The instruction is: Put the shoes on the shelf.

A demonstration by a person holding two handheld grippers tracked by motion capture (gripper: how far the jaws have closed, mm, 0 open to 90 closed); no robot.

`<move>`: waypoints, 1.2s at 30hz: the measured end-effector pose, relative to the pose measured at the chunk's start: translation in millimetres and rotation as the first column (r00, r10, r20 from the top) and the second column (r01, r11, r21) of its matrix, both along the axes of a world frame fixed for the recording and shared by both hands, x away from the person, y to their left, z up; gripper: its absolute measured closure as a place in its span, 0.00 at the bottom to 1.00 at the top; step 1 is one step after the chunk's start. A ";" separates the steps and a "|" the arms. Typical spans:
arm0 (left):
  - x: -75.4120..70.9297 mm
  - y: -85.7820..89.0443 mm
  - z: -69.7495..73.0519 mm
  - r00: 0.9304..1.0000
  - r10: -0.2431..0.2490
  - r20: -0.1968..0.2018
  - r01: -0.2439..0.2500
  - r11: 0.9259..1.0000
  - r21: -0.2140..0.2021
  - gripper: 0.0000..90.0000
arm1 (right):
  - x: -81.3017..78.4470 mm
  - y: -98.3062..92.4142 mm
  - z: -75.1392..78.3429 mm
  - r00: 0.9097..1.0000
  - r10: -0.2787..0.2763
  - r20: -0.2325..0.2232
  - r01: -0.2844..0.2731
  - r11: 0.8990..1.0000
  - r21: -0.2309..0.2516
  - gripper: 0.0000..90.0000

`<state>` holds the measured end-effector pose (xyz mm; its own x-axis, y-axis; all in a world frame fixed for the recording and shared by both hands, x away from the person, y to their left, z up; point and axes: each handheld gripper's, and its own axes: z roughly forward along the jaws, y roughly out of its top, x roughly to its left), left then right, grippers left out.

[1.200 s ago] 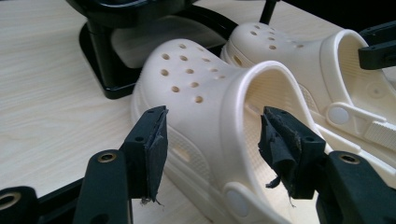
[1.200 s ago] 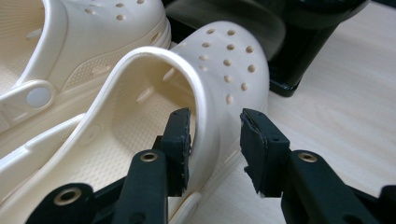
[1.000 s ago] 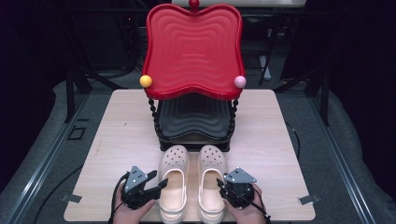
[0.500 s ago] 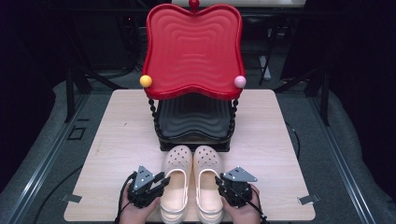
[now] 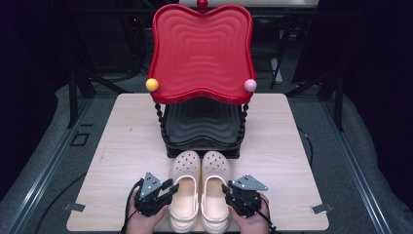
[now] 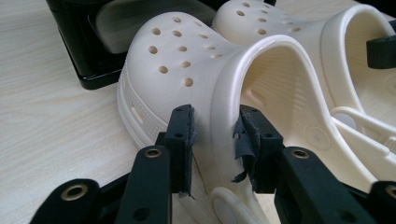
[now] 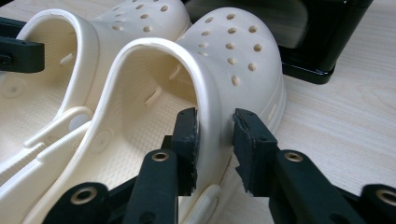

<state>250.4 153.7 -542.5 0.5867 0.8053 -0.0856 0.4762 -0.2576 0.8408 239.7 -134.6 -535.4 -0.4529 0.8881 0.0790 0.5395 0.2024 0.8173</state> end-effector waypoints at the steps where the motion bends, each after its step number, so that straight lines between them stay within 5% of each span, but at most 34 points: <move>1: -0.1 0.5 0.0 1.000 -0.002 -0.001 0.002 1.000 -0.005 0.71 | -1.7 -3.9 0.9 1.000 0.009 -0.012 -0.009 1.000 -0.004 0.76; 11: 1.7 -2.4 -3.0 1.000 0.018 0.016 -0.017 1.000 -0.013 0.63 | -2.4 -1.3 -2.5 0.998 0.023 0.061 -0.021 0.999 -0.039 0.71; 15: 5.6 -4.5 -0.3 0.999 0.019 0.026 -0.019 1.000 -0.024 0.65 | 3.2 7.7 -2.1 0.990 0.038 0.132 -0.029 0.997 -0.076 0.70; 26: 12.5 -18.1 2.9 0.996 0.020 0.092 -0.023 0.999 0.035 0.69 | 14.7 11.8 -0.3 0.992 0.055 0.114 -0.039 0.989 -0.139 0.77; 33: 9.6 -21.2 4.2 0.994 0.025 0.108 -0.031 0.998 0.053 0.74 | 12.5 16.8 0.2 0.989 0.032 0.145 -0.008 0.987 -0.159 0.83; 36: 7.2 -21.4 4.7 0.994 0.027 0.109 -0.033 0.998 0.059 0.77 | 9.9 17.0 1.9 0.992 0.023 0.126 -0.003 0.987 -0.159 0.84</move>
